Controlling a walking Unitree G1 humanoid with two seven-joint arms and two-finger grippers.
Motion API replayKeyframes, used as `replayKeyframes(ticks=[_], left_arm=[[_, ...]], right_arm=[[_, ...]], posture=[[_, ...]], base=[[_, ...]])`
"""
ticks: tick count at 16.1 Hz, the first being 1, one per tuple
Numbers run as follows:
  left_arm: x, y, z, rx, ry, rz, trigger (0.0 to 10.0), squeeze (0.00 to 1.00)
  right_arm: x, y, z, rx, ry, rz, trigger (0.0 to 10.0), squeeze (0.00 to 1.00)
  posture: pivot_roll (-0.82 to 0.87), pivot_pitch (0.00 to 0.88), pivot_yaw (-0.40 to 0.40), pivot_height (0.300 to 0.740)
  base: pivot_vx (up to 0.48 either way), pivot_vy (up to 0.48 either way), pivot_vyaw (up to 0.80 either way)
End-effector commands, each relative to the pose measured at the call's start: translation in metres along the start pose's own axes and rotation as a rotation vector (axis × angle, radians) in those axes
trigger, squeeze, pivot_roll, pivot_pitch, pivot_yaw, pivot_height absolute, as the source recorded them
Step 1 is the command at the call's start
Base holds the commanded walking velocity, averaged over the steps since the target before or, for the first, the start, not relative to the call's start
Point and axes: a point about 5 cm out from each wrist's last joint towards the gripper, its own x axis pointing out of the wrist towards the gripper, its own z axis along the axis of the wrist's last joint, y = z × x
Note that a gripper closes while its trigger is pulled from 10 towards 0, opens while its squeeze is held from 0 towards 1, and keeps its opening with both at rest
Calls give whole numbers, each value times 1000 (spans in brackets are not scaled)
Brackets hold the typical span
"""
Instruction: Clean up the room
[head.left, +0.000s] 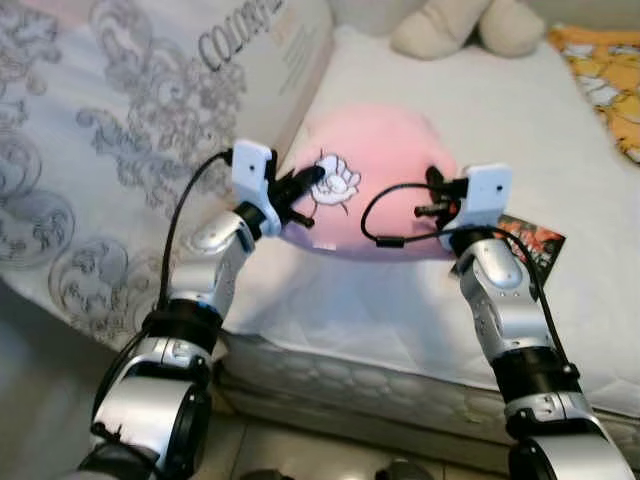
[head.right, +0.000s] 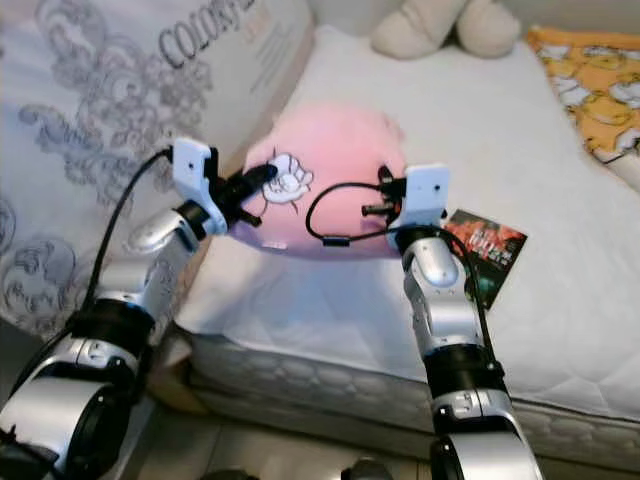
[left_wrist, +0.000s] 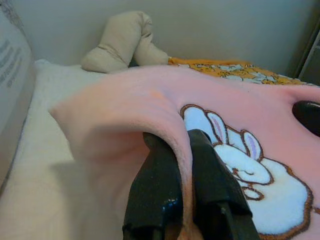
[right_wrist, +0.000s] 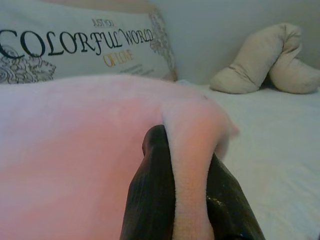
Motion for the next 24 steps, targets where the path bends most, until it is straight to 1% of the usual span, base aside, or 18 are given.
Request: replayKeyframes(ticks=[1, 3, 7, 9, 10, 11, 12, 13, 15, 16, 17, 18, 19, 20, 22, 23, 24], left_arm=[[-21, 37, 22, 55, -77, 144, 0, 0], [-19, 39, 24, 66, -72, 143, 0, 0], [-10, 39, 25, 77, -38, 126, 0, 0], [2, 35, 24, 89, 2, 159, 0, 0], [10, 31, 24, 73, 32, 167, 10000, 0], [20, 25, 24, 69, 57, 186, 10000, 0], [24, 23, 25, 70, 64, 194, 10000, 0], [27, 21, 26, 67, 65, 207, 10000, 0], [30, 21, 29, 52, 59, 239, 10000, 0], [31, 20, 29, 40, 60, 259, 10000, 0], [31, 20, 29, 40, 60, 259, 10000, 0], [33, 20, 32, 38, 56, 286, 10000, 0], [35, 21, 35, 45, 47, 310, 10000, 0], [35, 22, 38, 47, 36, 334, 10000, 0], [35, 21, 34, 36, 31, 350, 10000, 0], [34, 16, 20, 30, 66, 342, 10000, 0], [33, 13, 12, 33, 86, 335, 10000, 0]], right_arm=[[-4, -29, 7, 2, -36, -127, 0, 0], [-4, -30, 8, 0, -37, -125, 0, 0], [4, -38, 14, -29, -30, -109, 0, 0], [17, -53, 15, -88, 41, -89, 0, 0], [21, -63, 17, -157, 82, -86, 10000, 0], [28, -75, 25, -214, 112, -104, 10000, 0], [30, -80, 29, -231, 117, -118, 10000, 0], [33, -86, 35, -242, 118, -136, 10000, 0], [36, -92, 44, -256, 115, -152, 10000, 0], [38, -95, 48, -223, 114, -172, 10000, 0], [38, -95, 48, -223, 114, -172, 10000, 0], [42, -96, 51, -151, 120, -197, 10000, 0], [45, -92, 50, -113, 132, -198, 10000, 0], [46, -86, 46, -103, 150, -183, 10000, 0], [47, -79, 40, -165, 178, -149, 10000, 0], [45, -76, 32, -227, 213, -132, 10000, 0], [44, -75, 28, -243, 231, -132, 10000, 0]], posture=[[-79, 0, 53, 740], [-80, 0, 52, 740], [-89, 11, 53, 740], [-86, 80, 54, 740], [-88, 120, 50, 740], [-92, 182, 51, 740], [-91, 190, 50, 740], [-90, 219, 47, 740], [-95, 260, 43, 740], [-95, 266, 42, 740], [-95, 266, 42, 740], [-93, 279, 44, 740], [-90, 287, 44, 740], [-84, 301, 43, 740], [-78, 321, 35, 740], [-75, 333, 26, 740], [-75, 335, 21, 740]], base=[[296, 379, 0], [294, 381, 0], [307, 368, 0], [465, 0, 0], [0, 0, 0], [0, 0, 0], [0, 0, 0], [0, 0, 0], [0, 0, 0], [0, 0, 0], [0, 0, 0], [0, 0, 0], [0, 0, 0], [0, 0, 0], [0, 0, 0], [0, 0, 0], [0, 0, 0]])
